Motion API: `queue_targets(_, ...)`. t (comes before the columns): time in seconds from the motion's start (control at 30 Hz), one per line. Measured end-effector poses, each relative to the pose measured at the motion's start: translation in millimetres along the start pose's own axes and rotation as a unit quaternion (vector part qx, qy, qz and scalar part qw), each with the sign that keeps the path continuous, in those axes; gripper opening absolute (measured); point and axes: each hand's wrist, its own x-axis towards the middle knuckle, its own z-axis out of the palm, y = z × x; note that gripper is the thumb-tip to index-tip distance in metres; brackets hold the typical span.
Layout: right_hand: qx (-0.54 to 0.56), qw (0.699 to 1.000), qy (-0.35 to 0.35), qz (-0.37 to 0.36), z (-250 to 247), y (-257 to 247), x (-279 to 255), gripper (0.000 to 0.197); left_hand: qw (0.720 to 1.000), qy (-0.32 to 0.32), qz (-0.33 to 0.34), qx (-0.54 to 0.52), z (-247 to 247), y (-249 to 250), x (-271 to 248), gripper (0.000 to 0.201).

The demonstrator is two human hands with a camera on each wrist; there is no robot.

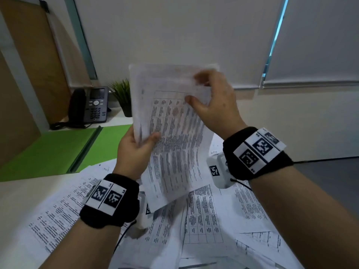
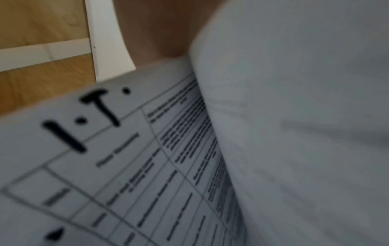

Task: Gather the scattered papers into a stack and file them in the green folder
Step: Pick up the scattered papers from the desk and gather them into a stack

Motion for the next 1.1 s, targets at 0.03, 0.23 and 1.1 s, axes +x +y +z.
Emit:
queue_targets(0.03,-0.01,0.999,0.018,0.033,-1.0,6.3,-5.1,0.057,1.0,0.012,0.004,-0.004,-2.4,2.2,0.8,0.021)
queue_targets(0.23,0.149,0.941,0.003,0.303,-8.9,35.2,-42.7,0.132,0.999,0.031,0.025,-0.023,-14.0,18.1,-1.9,0.014)
queue_targets(1.1,-0.055,0.8,-0.418,0.428,41.5,31.7,-92.8,0.092,0.986,0.118,-0.071,0.096,-55.6,-23.7,1.2,0.038)
